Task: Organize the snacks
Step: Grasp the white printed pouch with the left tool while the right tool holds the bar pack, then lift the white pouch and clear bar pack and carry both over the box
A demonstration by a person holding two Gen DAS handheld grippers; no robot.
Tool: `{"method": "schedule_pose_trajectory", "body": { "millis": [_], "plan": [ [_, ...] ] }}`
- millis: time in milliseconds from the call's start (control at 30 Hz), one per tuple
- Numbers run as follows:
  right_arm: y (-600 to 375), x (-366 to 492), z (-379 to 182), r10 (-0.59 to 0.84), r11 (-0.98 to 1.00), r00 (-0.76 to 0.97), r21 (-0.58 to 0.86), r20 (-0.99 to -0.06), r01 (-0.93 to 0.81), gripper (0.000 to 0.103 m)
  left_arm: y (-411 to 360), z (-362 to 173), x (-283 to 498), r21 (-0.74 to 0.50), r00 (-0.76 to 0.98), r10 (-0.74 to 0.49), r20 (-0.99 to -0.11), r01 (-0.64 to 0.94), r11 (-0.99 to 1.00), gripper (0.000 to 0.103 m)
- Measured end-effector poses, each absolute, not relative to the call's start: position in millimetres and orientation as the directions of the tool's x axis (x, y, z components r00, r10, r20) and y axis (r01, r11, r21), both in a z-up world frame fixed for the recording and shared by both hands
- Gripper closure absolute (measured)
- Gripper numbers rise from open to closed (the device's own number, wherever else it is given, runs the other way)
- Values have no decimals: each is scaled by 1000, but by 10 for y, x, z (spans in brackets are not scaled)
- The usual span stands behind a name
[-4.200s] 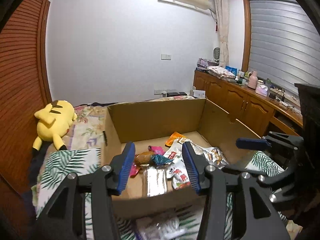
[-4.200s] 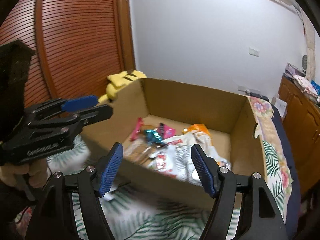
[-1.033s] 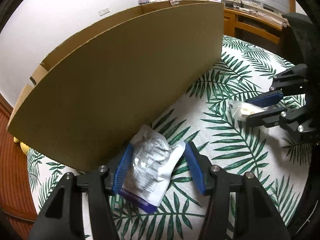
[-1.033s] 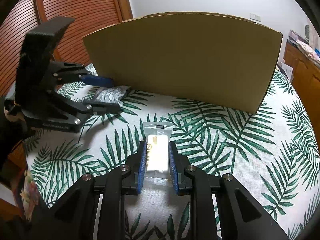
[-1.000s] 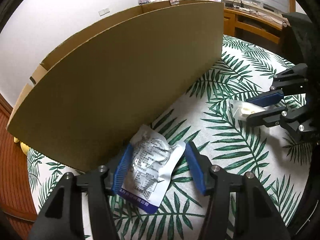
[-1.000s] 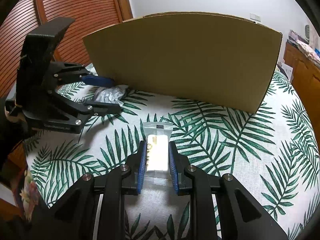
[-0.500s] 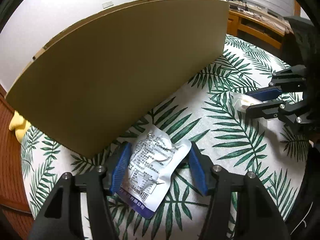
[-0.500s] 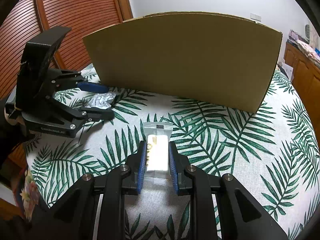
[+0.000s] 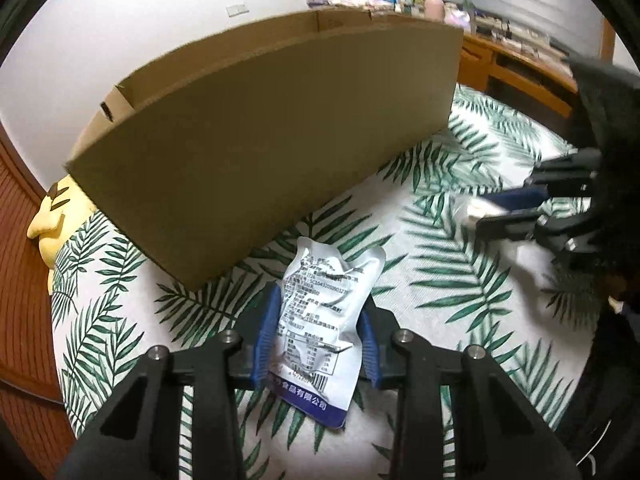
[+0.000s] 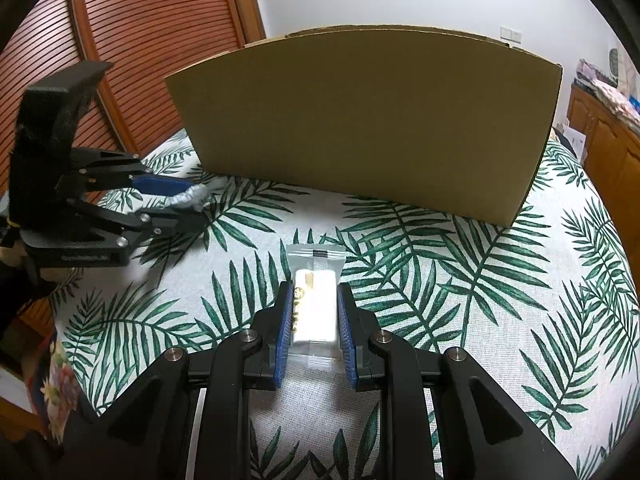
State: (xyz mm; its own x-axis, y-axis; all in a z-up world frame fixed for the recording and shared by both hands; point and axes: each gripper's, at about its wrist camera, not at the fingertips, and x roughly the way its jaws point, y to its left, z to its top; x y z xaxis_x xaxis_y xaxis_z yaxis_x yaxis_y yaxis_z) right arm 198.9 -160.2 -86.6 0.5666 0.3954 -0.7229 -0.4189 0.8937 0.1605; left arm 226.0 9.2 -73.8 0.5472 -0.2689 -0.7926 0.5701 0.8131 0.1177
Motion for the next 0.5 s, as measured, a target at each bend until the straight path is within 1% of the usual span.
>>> {"method": "schedule_pose_trajectory", "body": {
  "millis": [200, 233, 267, 367, 500],
  "plan": [
    [-1609, 1971, -855, 396, 894, 572, 160, -718, -418, 83, 54, -579, 2177, 105, 583, -300, -755, 559, 822, 69],
    [-1612, 1968, -851, 395, 896, 576, 159, -716, -416, 83, 42, -557, 2172, 101, 591, -306, -747, 555, 826, 73],
    [-1619, 1962, -847, 394, 897, 581, 158, -713, -414, 83, 45, -528, 2163, 94, 597, -312, -739, 551, 829, 82],
    [-1635, 1940, -831, 389, 902, 601, 155, -699, -404, 83, 9, -472, 2175, 64, 604, -336, -723, 543, 838, 82],
    [-1635, 1935, -822, 387, 903, 606, 153, -695, -402, 83, -93, -498, 2204, 61, 602, -343, -721, 548, 834, 83]
  ]
}}
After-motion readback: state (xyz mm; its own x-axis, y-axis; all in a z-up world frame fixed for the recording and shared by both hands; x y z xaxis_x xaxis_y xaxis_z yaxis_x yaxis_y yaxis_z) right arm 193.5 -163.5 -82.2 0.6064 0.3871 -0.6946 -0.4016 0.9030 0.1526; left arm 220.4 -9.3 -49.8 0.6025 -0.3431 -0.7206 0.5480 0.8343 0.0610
